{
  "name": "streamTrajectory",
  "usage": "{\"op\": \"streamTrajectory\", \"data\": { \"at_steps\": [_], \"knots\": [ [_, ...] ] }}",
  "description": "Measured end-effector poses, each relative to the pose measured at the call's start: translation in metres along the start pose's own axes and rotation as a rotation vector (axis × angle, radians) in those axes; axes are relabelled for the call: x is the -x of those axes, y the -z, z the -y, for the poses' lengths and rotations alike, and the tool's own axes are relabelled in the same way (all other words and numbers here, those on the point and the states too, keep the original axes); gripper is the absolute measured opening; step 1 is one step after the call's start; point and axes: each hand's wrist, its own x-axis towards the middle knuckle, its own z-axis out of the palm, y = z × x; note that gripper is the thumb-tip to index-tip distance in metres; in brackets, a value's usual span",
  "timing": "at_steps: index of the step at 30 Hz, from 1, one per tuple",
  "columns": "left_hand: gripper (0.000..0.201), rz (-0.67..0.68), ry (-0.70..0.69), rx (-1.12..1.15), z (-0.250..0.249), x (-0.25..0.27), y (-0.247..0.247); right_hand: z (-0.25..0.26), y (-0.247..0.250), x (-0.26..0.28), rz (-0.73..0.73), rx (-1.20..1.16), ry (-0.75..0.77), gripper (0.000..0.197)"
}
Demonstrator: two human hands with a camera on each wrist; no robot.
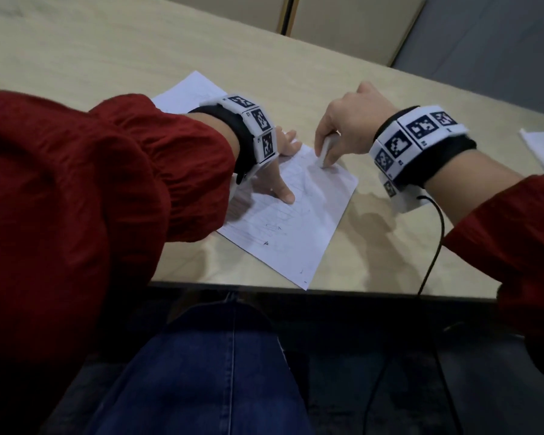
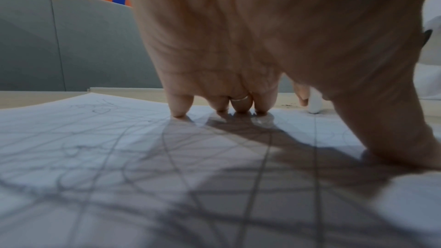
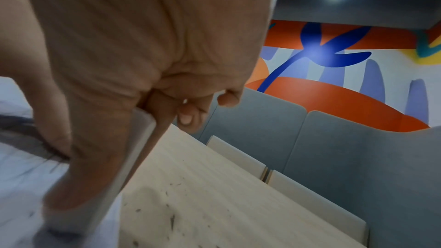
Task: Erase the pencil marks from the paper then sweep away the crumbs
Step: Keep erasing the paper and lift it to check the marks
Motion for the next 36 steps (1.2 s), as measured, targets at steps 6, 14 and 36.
{"op": "streamTrajectory", "data": {
  "at_steps": [6, 14, 36],
  "knots": [
    [0.113, 0.027, 0.008, 0.004, -0.001, 0.0, 0.002, 0.005, -0.007, -0.008, -0.128, -0.106, -0.082, 0.024],
    [0.115, 0.031, 0.011, -0.026, 0.001, -0.004, 0.002, 0.0, -0.006, 0.004, -0.08, -0.083, -0.066, 0.026],
    [0.116, 0.052, -0.01, 0.022, 0.006, -0.007, 0.002, -0.025, -0.022, 0.059, 0.031, -0.125, -0.092, 0.02]
  ]
}}
